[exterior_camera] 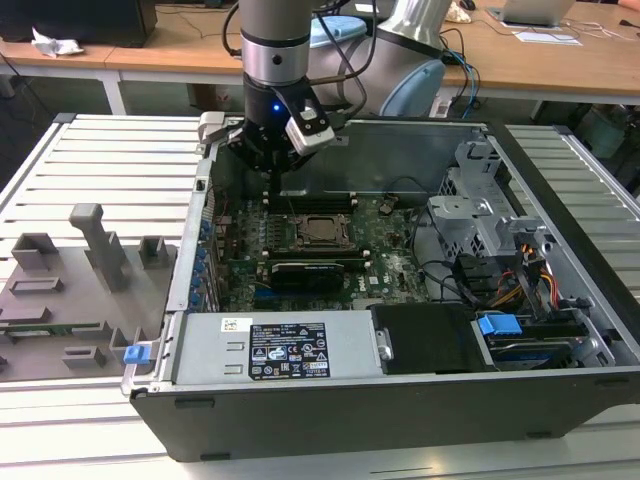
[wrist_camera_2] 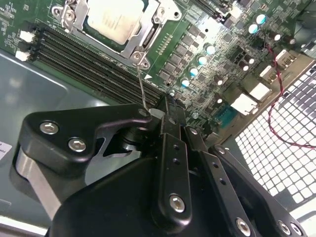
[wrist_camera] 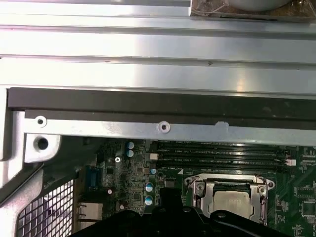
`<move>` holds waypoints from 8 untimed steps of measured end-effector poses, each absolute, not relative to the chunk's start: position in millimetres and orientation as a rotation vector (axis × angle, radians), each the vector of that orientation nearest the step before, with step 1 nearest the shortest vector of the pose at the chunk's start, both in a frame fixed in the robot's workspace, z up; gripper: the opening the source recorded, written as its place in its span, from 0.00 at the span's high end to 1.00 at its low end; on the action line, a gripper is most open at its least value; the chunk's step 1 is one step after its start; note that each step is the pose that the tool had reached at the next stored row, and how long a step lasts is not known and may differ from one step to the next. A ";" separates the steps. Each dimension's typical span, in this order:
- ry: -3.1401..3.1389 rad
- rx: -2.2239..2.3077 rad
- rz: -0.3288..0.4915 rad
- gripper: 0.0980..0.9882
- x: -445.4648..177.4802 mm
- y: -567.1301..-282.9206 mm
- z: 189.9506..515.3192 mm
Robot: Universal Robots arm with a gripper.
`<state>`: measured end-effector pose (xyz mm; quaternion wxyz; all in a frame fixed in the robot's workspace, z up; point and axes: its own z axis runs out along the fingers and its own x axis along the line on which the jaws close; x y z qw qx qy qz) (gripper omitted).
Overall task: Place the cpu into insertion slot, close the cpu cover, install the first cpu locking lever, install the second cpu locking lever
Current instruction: 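Install the first cpu locking lever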
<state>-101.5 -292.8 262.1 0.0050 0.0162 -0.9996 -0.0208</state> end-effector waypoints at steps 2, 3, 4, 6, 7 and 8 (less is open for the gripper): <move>-3.130 0.051 -0.065 0.99 -101.5 -292.9 262.0; -3.131 0.051 -0.065 0.99 -101.4 -292.8 261.9; -3.131 0.051 -0.065 0.99 -100.9 -292.8 261.7; -3.131 0.051 -0.065 0.99 -99.5 -292.6 261.6; -3.130 0.051 -0.065 0.99 -98.8 -292.5 261.6; -3.130 0.051 -0.065 0.99 -98.3 -292.5 261.6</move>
